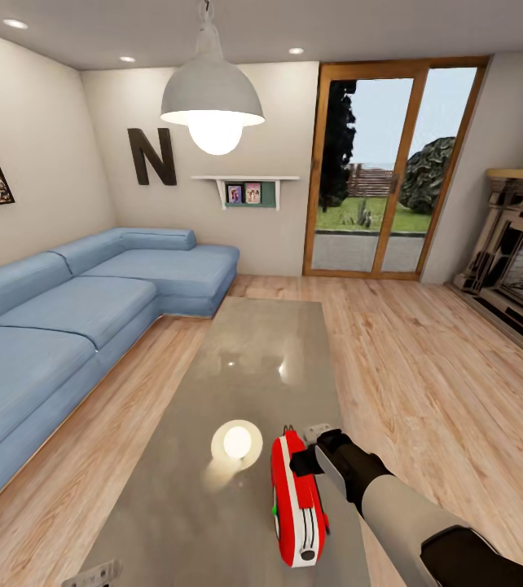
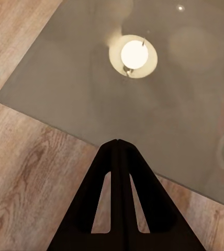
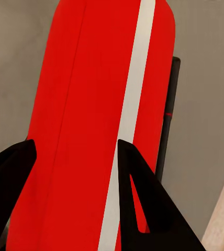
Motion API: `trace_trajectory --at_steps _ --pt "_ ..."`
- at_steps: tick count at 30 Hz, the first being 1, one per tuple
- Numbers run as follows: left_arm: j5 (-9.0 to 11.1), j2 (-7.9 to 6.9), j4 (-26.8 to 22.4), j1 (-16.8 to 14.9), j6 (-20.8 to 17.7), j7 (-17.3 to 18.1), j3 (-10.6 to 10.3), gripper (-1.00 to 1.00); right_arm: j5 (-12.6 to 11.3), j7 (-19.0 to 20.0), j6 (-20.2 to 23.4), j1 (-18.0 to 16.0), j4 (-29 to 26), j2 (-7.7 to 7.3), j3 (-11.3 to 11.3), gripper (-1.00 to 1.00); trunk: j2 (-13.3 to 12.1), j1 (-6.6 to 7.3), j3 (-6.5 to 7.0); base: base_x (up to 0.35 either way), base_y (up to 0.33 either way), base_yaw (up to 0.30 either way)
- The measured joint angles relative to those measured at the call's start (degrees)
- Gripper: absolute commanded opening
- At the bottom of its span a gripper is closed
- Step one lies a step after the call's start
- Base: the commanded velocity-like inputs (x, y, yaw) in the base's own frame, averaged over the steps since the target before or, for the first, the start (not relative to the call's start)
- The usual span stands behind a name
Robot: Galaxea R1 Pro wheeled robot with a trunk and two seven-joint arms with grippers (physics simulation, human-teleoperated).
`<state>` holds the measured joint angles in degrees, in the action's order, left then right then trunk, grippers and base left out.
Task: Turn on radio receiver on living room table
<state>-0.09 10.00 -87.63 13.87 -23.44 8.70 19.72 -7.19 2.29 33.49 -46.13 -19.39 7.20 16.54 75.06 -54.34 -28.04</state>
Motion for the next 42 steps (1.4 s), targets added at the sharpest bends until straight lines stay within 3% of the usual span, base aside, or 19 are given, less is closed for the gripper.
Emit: trace_trajectory --at_steps 12,21,42 --pt "0.0 0.0 -0.4 0.0 0.0 0.0 0.0 -1.0 0.3 0.2 -0.7 0.0 -0.5 0.0 0.1 -1.0 0.0 0.0 0.0 0.0 0.0 0.0" --pt "0.0 0.0 -0.7 0.1 0.0 0.0 0.1 -1.0 0.1 0.1 -7.7 0.0 -0.6 0.04 0.1 -1.0 0.0 0.0 0.0 0.0 0.0 0.0" --pt "0.0 0.0 -0.7 0.2 -0.4 0.0 0.0 -1.0 -0.3 -0.2 -6.0 0.0 0.6 0.0 -0.1 -1.0 0.0 0.0 0.0 0.0 0.0 0.0"
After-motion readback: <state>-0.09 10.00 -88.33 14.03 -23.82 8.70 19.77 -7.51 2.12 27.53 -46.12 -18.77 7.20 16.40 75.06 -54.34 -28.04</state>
